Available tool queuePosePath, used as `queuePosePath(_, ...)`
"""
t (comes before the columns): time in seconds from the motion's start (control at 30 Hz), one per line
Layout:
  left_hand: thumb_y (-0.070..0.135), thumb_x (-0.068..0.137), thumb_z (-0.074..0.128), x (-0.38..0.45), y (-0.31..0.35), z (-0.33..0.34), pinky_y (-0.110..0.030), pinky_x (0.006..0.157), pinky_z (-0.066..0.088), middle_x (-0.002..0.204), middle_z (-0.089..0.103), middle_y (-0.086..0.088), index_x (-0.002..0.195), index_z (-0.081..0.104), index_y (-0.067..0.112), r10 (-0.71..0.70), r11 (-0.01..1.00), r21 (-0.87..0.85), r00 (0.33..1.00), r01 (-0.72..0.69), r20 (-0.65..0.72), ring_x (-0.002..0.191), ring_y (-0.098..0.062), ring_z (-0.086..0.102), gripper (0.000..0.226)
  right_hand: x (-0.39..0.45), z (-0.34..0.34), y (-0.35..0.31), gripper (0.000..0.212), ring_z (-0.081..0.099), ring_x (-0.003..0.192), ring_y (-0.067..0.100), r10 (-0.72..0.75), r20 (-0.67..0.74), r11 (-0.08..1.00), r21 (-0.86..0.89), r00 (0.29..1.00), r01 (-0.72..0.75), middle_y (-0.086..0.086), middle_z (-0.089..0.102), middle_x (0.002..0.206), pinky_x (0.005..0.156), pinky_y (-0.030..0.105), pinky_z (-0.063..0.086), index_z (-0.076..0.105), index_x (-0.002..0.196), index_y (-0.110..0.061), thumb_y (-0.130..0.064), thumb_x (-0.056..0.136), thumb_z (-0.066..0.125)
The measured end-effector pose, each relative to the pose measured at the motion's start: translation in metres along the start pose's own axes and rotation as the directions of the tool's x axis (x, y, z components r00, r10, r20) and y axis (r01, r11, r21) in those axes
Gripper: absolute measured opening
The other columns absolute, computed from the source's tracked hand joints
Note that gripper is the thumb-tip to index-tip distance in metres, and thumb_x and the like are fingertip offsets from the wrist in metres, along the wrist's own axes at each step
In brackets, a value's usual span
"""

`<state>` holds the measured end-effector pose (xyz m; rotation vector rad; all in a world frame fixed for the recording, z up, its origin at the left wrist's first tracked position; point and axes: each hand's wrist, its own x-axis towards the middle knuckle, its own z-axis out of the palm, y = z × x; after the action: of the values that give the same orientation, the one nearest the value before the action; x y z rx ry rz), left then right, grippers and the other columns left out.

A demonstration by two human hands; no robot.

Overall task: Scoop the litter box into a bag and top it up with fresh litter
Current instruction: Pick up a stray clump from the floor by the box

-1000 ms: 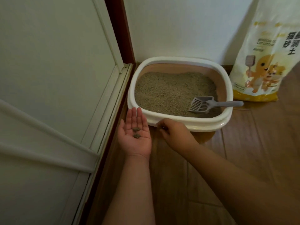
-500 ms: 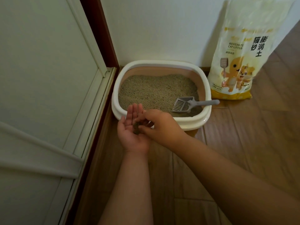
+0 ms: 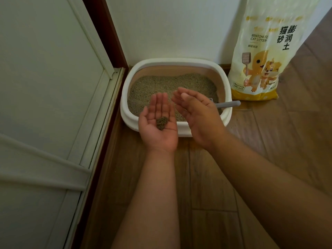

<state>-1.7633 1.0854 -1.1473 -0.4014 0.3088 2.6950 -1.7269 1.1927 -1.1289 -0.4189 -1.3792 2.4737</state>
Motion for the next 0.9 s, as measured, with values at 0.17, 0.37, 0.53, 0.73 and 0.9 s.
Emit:
queuePosePath(0.17, 0.026, 0.104, 0.048, 0.003, -0.023, 0.004, -0.042, 0.114, 0.045, 0.133, 0.068, -0.017, 0.125, 0.068, 0.0, -0.011, 0.999, -0.041, 1.0, 0.011, -0.015, 0.123, -0.028, 0.067, 0.039, -0.003, -0.002, 0.002, 0.034, 0.065, 0.121, 0.029, 0.033, -0.068, 0.978, 0.21, 0.997, -0.018, 0.02, 0.068, 0.126, 0.107, 0.039, 0.05, 0.061, 0.131, 0.002, -0.012, 0.1, 0.058)
queuePosePath(0.37, 0.026, 0.103, 0.049, 0.005, -0.022, -0.006, -0.045, 0.112, 0.047, 0.134, 0.068, -0.016, 0.124, 0.068, 0.0, -0.011, 0.997, -0.077, 1.0, 0.01, -0.016, 0.122, -0.029, 0.067, 0.038, -0.009, -0.049, 0.018, 0.018, 0.07, 0.099, 0.022, -0.032, -0.117, 0.976, -0.216, 0.993, 0.006, 0.01, 0.075, 0.104, 0.095, 0.038, 0.056, 0.072, 0.109, -0.006, -0.017, 0.1, 0.06)
queuePosePath(0.53, 0.022, 0.102, 0.05, 0.012, 0.011, -0.004, -0.044, 0.109, 0.05, 0.131, 0.069, -0.017, 0.122, 0.068, 0.0, 0.05, 0.996, -0.073, 0.999, -0.049, 0.001, 0.12, -0.03, 0.068, 0.035, -0.039, -0.111, 0.067, 0.018, 0.068, 0.101, 0.006, 0.139, -0.144, 0.634, -0.747, 0.98, -0.2, -0.01, 0.072, 0.108, 0.087, 0.027, 0.056, 0.071, 0.114, -0.028, -0.029, 0.096, 0.066)
queuePosePath(0.73, 0.024, 0.103, 0.049, 0.015, 0.051, -0.005, -0.043, 0.111, 0.049, 0.124, 0.072, -0.017, 0.115, 0.071, -0.001, 0.113, 0.992, -0.052, 0.993, -0.112, 0.033, 0.121, -0.029, 0.068, 0.036, -0.061, -0.144, 0.122, 0.068, 0.022, 0.151, 0.013, 0.271, -0.186, 0.229, -0.94, 0.945, -0.251, -0.01, 0.024, 0.165, 0.122, 0.041, 0.024, 0.029, 0.156, -0.032, -0.043, 0.097, 0.06)
queuePosePath(0.9, 0.026, 0.103, 0.049, 0.011, 0.088, -0.01, -0.043, 0.109, 0.051, 0.124, 0.071, -0.017, 0.119, 0.07, 0.0, 0.156, 0.988, -0.027, 0.986, -0.155, 0.052, 0.12, -0.029, 0.069, 0.037, -0.059, -0.119, 0.159, 0.08, -0.008, 0.154, 0.014, 0.257, -0.08, 0.028, -0.996, 0.963, -0.09, -0.003, -0.002, 0.169, 0.122, 0.034, -0.005, 0.006, 0.161, -0.024, -0.057, 0.1, 0.044)
